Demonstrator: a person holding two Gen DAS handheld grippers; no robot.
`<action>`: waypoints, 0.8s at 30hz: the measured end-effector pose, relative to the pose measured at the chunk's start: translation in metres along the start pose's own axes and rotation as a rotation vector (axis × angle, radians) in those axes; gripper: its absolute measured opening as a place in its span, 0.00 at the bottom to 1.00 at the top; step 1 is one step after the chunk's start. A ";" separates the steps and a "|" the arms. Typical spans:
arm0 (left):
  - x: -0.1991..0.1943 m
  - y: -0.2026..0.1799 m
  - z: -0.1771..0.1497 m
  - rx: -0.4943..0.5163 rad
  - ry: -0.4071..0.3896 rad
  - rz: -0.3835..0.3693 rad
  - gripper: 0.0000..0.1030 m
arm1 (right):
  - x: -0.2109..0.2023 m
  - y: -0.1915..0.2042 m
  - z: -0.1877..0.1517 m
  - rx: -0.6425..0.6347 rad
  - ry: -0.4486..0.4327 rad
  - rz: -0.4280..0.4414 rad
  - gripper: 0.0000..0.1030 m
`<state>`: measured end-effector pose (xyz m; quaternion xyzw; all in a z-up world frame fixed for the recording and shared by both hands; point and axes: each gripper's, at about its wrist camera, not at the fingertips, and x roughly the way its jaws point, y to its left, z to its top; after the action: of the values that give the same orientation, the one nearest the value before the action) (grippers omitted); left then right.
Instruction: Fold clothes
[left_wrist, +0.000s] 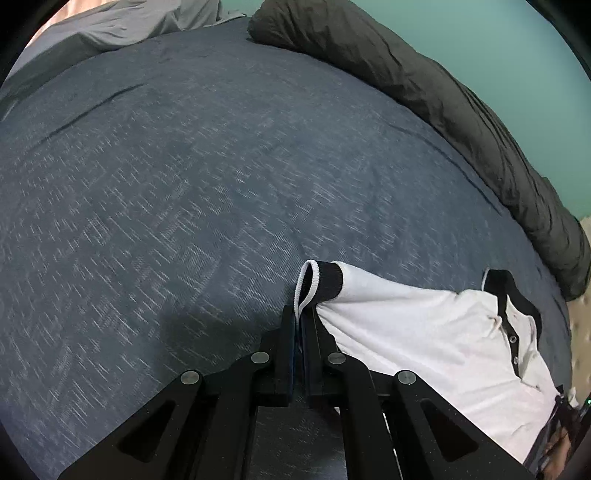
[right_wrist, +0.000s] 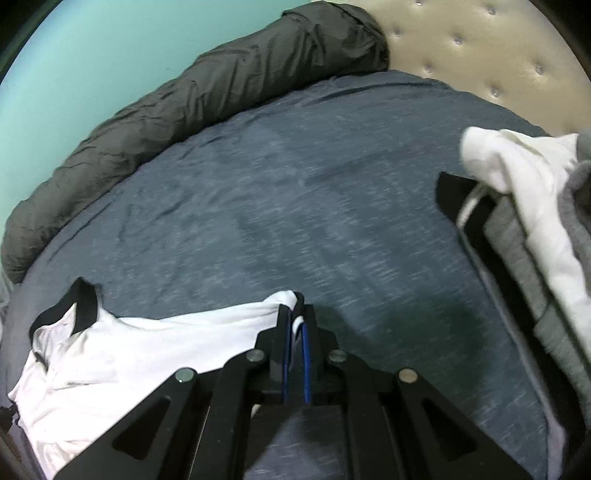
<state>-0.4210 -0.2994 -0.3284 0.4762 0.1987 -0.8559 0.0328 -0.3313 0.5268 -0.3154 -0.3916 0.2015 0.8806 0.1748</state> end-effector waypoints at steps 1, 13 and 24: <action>-0.001 0.002 0.003 0.001 -0.005 0.003 0.03 | 0.000 -0.003 0.000 -0.002 -0.003 -0.015 0.04; 0.017 0.014 0.020 -0.023 0.030 -0.026 0.03 | 0.014 -0.016 0.005 -0.013 0.031 -0.037 0.05; -0.009 0.021 0.016 -0.030 0.015 -0.092 0.22 | 0.013 -0.015 0.005 -0.037 0.063 0.042 0.27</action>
<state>-0.4234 -0.3261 -0.3205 0.4724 0.2336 -0.8499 -0.0009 -0.3356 0.5439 -0.3250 -0.4180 0.1985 0.8749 0.1426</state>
